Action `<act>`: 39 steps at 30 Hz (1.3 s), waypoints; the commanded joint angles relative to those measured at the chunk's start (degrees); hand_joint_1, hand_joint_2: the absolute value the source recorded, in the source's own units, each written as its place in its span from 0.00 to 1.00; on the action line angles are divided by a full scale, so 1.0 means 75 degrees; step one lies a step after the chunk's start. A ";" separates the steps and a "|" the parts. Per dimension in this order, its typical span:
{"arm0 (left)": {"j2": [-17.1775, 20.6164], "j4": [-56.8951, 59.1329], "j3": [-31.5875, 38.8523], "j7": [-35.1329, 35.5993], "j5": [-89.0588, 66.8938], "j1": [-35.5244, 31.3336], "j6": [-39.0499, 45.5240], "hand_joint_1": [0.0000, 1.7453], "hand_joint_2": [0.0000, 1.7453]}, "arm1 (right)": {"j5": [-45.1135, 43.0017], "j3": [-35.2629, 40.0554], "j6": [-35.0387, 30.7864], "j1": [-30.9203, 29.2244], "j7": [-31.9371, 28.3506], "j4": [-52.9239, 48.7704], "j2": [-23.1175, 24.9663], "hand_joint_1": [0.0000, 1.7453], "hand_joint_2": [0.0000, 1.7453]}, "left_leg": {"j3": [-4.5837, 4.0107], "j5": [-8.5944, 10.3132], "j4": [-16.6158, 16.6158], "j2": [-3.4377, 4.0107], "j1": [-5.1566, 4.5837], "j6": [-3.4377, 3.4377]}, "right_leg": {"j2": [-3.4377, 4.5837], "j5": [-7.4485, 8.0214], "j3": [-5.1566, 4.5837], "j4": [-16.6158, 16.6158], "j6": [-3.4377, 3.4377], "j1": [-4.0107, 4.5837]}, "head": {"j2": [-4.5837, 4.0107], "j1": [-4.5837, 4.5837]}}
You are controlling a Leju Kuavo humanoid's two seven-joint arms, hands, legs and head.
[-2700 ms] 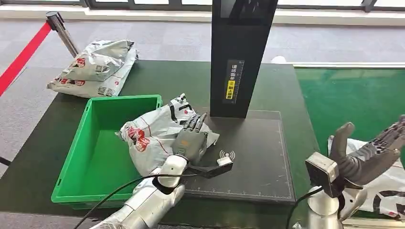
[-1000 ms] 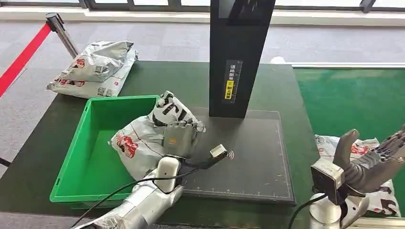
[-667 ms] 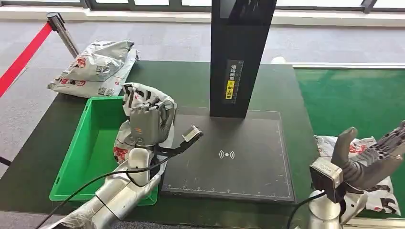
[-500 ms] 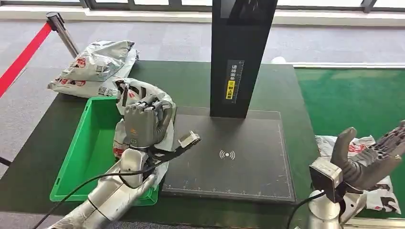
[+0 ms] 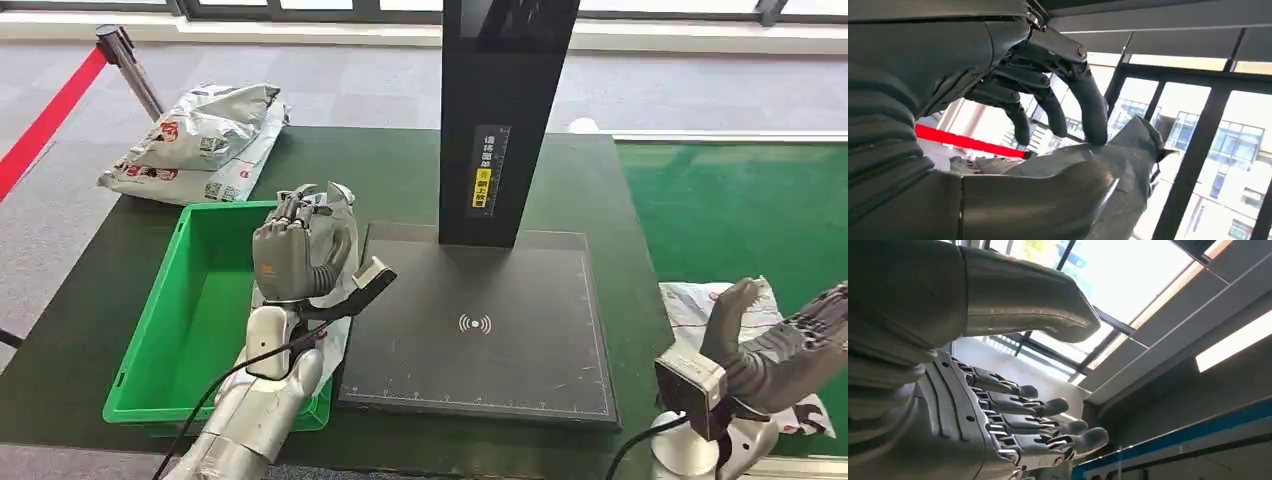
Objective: Moved the parcel from conveyor to table for the left to box.
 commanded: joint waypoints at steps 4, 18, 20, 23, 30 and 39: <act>-0.0193 0.0604 0.0979 0.0552 -0.0271 -0.0251 0.0155 0.00 0.00 | 0.0067 -0.0493 -0.0029 -0.0115 0.0046 0.0086 0.0137 0.00 1.00 | -0.0001 0.0001 -0.0002 0.0003 0.0000 0.0002 | -0.0008 0.0001 0.0001 -0.0003 -0.0002 0.0001 | 0.0000 0.0000; -0.1081 -0.3845 0.4363 -0.5501 0.4872 0.0853 0.0155 0.00 0.00 | 0.0133 -0.0731 -0.0029 -0.0567 0.0353 0.1228 -0.0318 0.00 1.00 | -0.0002 -0.0011 0.0001 0.0059 0.0015 0.0005 | 0.0039 0.0010 0.0000 -0.0011 -0.0004 0.0015 | 0.0000 0.0000; -0.1081 -0.4168 0.4285 -0.5811 0.5454 0.0932 0.0155 0.00 0.00 | 0.0391 -0.1155 -0.0029 -0.0725 0.0339 0.1505 -0.0304 0.00 1.00 | 0.0007 -0.0009 -0.0011 0.0058 0.0017 0.0005 | 0.0035 0.0012 0.0008 -0.0020 -0.0004 0.0016 | 0.0000 0.0000; -0.1081 -0.4591 0.3624 -0.5811 0.5965 0.1148 0.0155 0.00 0.00 | 0.0196 -0.1721 -0.0029 -0.0982 0.0812 0.2260 -0.0554 0.00 1.00 | -0.0007 -0.0001 -0.0003 0.0023 0.0019 0.0005 | 0.0004 0.0008 0.0002 -0.0017 -0.0004 0.0016 | 0.0000 0.0000; -0.1081 -0.4319 0.2456 -0.5811 0.6837 0.1326 0.0155 0.00 0.00 | 0.0554 -0.2353 -0.0029 -0.1139 0.1256 0.2800 -0.0840 0.00 1.00 | -0.0002 0.0005 -0.0008 -0.0008 0.0007 0.0013 | -0.0030 0.0004 0.0018 -0.0023 0.0003 0.0001 | 0.0000 0.0000; -0.0058 -0.4473 -0.0441 -0.5041 1.1298 0.2028 -0.3311 0.00 1.00 | 0.4792 -0.4875 -0.0029 -0.1837 0.3043 0.4053 -0.1380 0.00 1.00 | -0.0003 0.0008 -0.0006 -0.0045 0.0004 0.0016 | -0.0062 0.0000 0.0028 -0.0033 0.0005 0.0003 | 0.0000 0.0000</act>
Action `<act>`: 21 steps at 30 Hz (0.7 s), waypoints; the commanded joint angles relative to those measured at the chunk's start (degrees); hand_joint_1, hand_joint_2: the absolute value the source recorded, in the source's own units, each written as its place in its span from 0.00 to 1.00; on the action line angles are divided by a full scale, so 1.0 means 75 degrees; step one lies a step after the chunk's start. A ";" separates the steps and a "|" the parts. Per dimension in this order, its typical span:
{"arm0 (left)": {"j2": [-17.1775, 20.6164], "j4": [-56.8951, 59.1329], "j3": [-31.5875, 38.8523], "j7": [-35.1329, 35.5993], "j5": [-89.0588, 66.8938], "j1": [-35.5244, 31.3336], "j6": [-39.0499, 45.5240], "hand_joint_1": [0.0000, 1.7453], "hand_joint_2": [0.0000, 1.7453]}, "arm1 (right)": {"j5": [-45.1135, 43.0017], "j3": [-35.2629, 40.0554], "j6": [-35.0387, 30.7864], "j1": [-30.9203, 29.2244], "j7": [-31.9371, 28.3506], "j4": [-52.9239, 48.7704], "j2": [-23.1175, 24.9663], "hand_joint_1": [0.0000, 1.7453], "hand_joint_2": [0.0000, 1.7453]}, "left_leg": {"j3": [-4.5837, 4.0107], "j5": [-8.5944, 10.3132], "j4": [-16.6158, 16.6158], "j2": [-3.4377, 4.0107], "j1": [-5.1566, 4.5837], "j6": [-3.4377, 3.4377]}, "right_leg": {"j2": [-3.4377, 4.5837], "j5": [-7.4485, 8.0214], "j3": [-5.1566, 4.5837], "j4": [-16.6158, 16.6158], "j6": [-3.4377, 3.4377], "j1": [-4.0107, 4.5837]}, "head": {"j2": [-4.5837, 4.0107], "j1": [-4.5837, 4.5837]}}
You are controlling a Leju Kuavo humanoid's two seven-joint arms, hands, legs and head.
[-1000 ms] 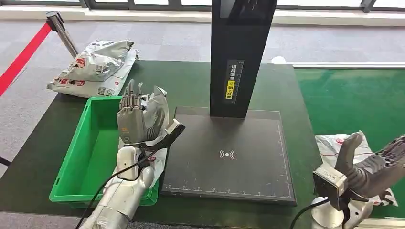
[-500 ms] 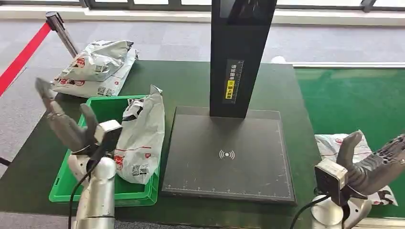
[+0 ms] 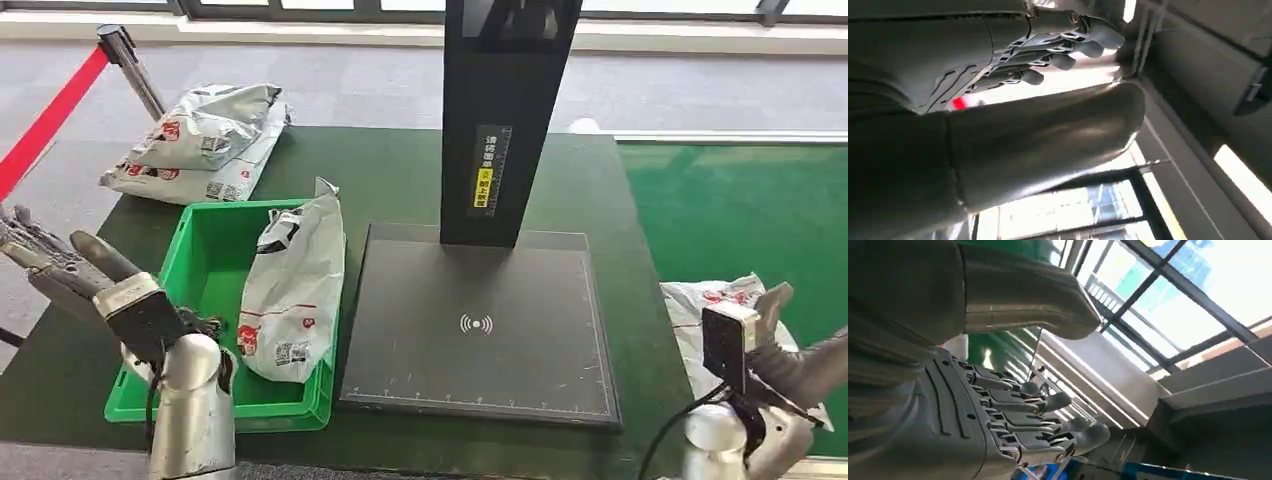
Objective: Moved the parcel from conveyor to table for the left to box.
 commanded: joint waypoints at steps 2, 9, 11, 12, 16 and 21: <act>0.0793 -0.0219 -0.2478 0.0736 0.2714 0.0851 -0.3101 0.00 1.00 | 0.2962 -0.2715 -0.0029 -0.0932 0.1148 0.1840 -0.0620 0.00 1.00 | 0.0014 0.0001 -0.0014 -0.0006 0.0004 0.0011 | -0.0028 0.0003 0.0032 -0.0030 0.0001 0.0006 | 0.0000 0.0003; 0.0969 -0.0761 -0.2814 0.1120 0.3324 0.1197 -0.4920 0.00 1.00 | 0.3758 -0.2441 -0.0029 -0.1313 0.2471 0.3095 -0.1300 0.00 1.00 | 0.0005 -0.0009 -0.0009 0.0023 0.0000 0.0012 | 0.0005 0.0006 0.0010 -0.0020 -0.0004 0.0002 | 0.0000 0.0000; 0.0981 -0.1014 -0.2873 0.1272 0.3368 0.1323 -0.5242 0.00 1.00 | 0.3824 -0.2396 -0.0029 -0.1481 0.2719 0.3373 -0.1470 0.00 1.00 | 0.0005 -0.0007 -0.0009 0.0027 0.0001 0.0013 | 0.0008 0.0009 0.0010 -0.0022 -0.0002 0.0005 | 0.0000 0.0000; 0.0992 -0.1131 -0.2870 0.1316 0.3379 0.1395 -0.5437 0.00 1.00 | 0.3832 -0.2418 -0.0029 -0.1537 0.2893 0.3575 -0.1519 0.00 1.00 | 0.0006 -0.0007 -0.0010 0.0037 -0.0001 0.0014 | 0.0012 0.0010 0.0010 -0.0023 -0.0002 0.0004 | 0.0000 0.0000; 0.1047 -0.1163 -0.2864 0.1283 0.3195 0.1530 -0.5844 0.00 1.00 | 0.3928 -0.2512 -0.0029 -0.1591 0.3405 0.4225 -0.1664 0.00 1.00 | 0.0019 -0.0007 -0.0019 0.0042 -0.0002 0.0012 | 0.0014 0.0008 0.0019 -0.0027 -0.0004 0.0001 | 0.0000 0.0003; 0.1057 -0.1068 -0.2814 0.1139 0.2838 0.1530 -0.6104 0.00 1.00 | 0.3002 -0.3270 0.0893 -0.2392 0.2430 0.6994 -0.2277 0.00 1.00 | 0.0023 -0.0004 -0.0019 0.0029 0.0004 0.0013 | 0.0003 0.0010 0.0030 -0.0035 -0.0003 0.0006 | 0.0000 0.0000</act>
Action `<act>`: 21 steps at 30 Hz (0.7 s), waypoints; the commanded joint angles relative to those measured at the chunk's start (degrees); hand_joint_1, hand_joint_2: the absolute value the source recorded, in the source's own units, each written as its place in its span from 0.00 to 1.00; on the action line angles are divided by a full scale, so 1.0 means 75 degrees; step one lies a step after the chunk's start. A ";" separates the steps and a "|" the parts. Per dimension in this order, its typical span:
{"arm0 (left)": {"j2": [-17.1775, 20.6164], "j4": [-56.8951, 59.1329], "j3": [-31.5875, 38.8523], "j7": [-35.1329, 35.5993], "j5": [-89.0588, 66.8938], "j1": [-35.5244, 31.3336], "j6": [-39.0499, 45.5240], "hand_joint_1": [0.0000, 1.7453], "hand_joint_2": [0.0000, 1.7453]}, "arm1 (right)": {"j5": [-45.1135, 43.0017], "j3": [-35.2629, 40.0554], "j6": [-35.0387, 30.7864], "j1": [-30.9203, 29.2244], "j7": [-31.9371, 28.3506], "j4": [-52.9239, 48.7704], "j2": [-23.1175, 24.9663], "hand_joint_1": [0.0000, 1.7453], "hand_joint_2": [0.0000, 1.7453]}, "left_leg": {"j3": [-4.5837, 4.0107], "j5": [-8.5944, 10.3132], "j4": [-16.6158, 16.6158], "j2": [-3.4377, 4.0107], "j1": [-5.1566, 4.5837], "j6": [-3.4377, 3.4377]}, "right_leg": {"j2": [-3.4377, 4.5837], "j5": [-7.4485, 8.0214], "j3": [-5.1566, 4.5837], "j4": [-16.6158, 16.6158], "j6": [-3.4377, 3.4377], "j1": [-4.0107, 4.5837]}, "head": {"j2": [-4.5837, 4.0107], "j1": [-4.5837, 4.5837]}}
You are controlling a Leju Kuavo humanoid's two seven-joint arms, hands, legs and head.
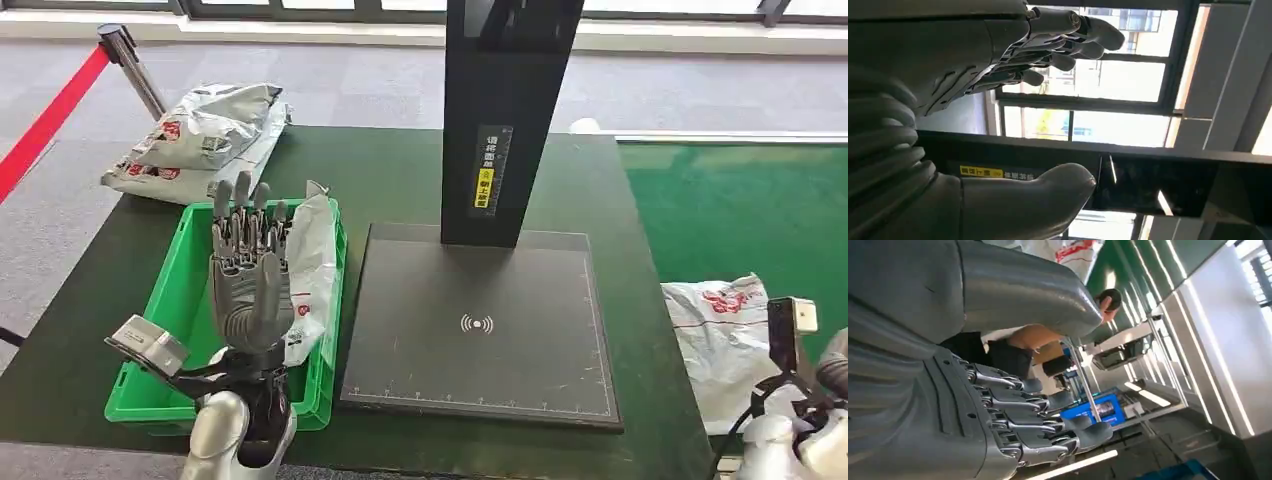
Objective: Moved the parcel from conveyor to table for the left to box.
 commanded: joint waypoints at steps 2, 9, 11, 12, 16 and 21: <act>0.0452 -0.0129 -0.0150 -0.0304 -0.0528 0.0183 -0.0560 0.00 1.00 | -0.1505 -0.1306 0.1645 -0.1318 -0.1144 0.4218 -0.0782 0.00 1.00 | 0.0018 -0.0004 -0.0007 0.0026 0.0013 0.0001 | 0.0012 0.0008 0.0025 -0.0021 -0.0004 0.0015 | 0.0000 0.0000; 0.0462 -0.0615 -0.0302 -0.0647 -0.0564 0.0261 -0.1481 0.00 1.00 | -0.1919 -0.1016 0.2825 -0.1189 -0.0928 0.4670 -0.1030 0.00 1.00 | 0.0016 -0.0002 -0.0011 0.0024 0.0008 0.0001 | -0.0002 0.0005 0.0018 -0.0017 -0.0008 0.0011 | 0.0000 0.0000; 0.0476 -0.0659 -0.0355 -0.0684 -0.0613 0.0242 -0.1532 0.00 1.00 | -0.1896 -0.0979 0.2915 -0.1159 -0.0855 0.4745 -0.1072 0.00 1.00 | 0.0005 -0.0002 -0.0003 0.0000 0.0007 0.0001 | -0.0012 0.0001 0.0012 -0.0008 -0.0004 0.0009 | 0.0000 0.0000; 0.0471 -0.0673 -0.0371 -0.0687 -0.0617 0.0227 -0.1550 0.00 1.00 | -0.1898 -0.0974 0.2982 -0.1154 -0.0820 0.4785 -0.1091 0.00 1.00 | 0.0014 -0.0003 -0.0008 0.0007 0.0005 0.0002 | -0.0011 0.0001 0.0019 -0.0011 -0.0005 0.0008 | 0.0000 0.0000; 0.0418 -0.0700 -0.0378 -0.0615 -0.0623 0.0092 -0.1612 0.00 1.00 | -0.1777 -0.0859 0.3285 -0.1202 -0.0448 0.5025 -0.1276 0.00 1.00 | 0.0005 -0.0002 -0.0002 0.0009 -0.0001 0.0003 | -0.0003 0.0000 0.0007 0.0000 -0.0002 0.0001 | 0.0000 0.0000; 0.0420 -0.0699 -0.0375 -0.0615 -0.0623 0.0089 -0.1612 0.00 1.00 | -0.1777 -0.0856 0.3288 -0.1215 -0.0447 0.5025 -0.1276 0.00 1.00 | 0.0006 0.0000 -0.0006 0.0014 0.0002 0.0002 | -0.0003 0.0004 0.0011 -0.0006 -0.0004 0.0001 | 0.0000 0.0003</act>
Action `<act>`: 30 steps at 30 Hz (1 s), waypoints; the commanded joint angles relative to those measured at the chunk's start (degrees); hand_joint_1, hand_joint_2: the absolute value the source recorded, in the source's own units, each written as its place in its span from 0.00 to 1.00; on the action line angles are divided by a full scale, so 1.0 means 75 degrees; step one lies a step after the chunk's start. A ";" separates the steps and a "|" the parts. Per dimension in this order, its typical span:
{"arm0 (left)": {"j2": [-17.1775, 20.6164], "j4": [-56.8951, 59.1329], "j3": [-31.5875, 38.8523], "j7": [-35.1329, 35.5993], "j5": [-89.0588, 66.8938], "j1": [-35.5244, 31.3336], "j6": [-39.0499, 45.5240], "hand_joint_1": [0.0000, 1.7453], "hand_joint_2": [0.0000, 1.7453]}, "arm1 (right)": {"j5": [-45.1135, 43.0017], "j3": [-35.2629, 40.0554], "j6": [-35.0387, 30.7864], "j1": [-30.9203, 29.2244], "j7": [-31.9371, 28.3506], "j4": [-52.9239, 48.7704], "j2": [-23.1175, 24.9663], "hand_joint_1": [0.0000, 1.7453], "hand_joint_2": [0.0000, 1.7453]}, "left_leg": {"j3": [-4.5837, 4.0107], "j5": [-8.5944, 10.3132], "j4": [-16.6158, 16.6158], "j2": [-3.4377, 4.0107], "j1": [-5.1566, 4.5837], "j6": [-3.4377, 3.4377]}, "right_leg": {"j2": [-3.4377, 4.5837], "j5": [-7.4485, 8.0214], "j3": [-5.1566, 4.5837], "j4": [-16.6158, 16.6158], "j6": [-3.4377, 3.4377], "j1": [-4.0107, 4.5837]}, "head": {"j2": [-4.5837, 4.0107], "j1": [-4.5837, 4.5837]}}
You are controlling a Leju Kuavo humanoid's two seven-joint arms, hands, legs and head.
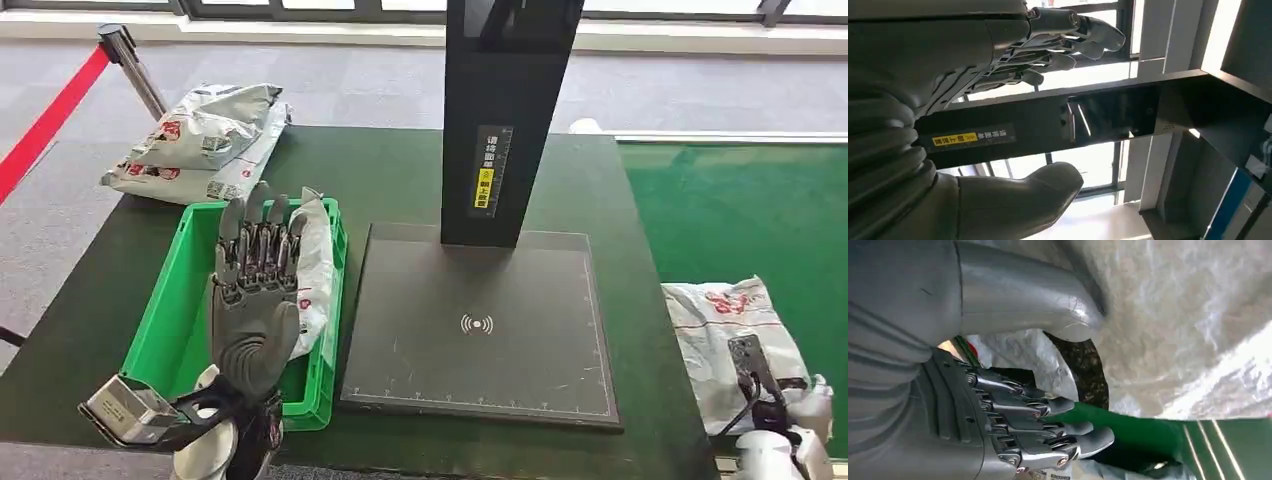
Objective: Moved the parcel from conveyor to table for the left to box.
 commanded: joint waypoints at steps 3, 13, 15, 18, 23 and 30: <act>0.0221 0.0097 -0.0180 0.0044 -0.0026 -0.0191 -0.0033 0.00 1.00 | 0.0004 -0.0087 0.0080 -0.0380 0.0057 0.0899 -0.0229 0.00 1.00 | 0.0011 -0.0001 -0.0004 0.0025 0.0005 0.0001 | 0.0004 0.0006 0.0009 -0.0010 -0.0007 0.0008 | 0.0000 -0.0003; 0.0160 0.0126 -0.0211 0.0262 0.0006 -0.0337 0.0055 0.00 1.00 | 0.0255 0.0067 0.0692 -0.0391 0.0726 0.1248 -0.0416 1.00 1.00 | 0.0007 0.0000 0.0000 0.0007 0.0004 0.0002 | -0.0010 0.0002 0.0009 -0.0008 -0.0004 0.0008 | 0.0000 -0.0003; 0.0170 0.0095 -0.0232 0.0262 0.0002 -0.0329 0.0078 0.00 1.00 | 0.0274 0.0084 0.0679 -0.0404 0.0833 0.1214 -0.0409 1.00 1.00 | 0.0011 -0.0001 -0.0002 0.0014 0.0003 0.0002 | -0.0002 0.0003 0.0011 -0.0009 -0.0004 0.0008 | 0.0000 -0.0006; 0.0170 0.0079 -0.0251 0.0305 -0.0027 -0.0325 0.0124 0.00 1.00 | 0.0297 0.0134 0.0695 -0.0419 0.0854 0.1174 -0.0415 1.00 1.00 | 0.0012 0.0000 -0.0001 0.0013 0.0003 0.0003 | -0.0001 0.0003 0.0014 -0.0008 -0.0003 0.0007 | 0.0000 -0.0003; 0.0195 0.0203 -0.0226 0.0321 0.0035 -0.0359 0.0191 0.00 1.00 | 0.0102 0.0201 0.0540 -0.0364 0.0443 0.0949 -0.0256 1.00 1.00 | 0.0022 0.0004 -0.0011 0.0026 0.0005 0.0000 | 0.0003 0.0013 0.0017 -0.0017 -0.0003 0.0009 | 0.0000 -0.0003; 0.0377 0.0200 -0.0392 0.0092 -0.0199 -0.0114 0.0508 0.00 1.00 | -0.0134 0.0672 0.0248 -0.0678 -0.0624 0.0611 -0.0027 1.00 1.00 | 0.0022 -0.0001 -0.0007 0.0043 0.0005 -0.0002 | 0.0022 0.0015 0.0012 -0.0015 -0.0003 0.0016 | 0.0000 -0.0003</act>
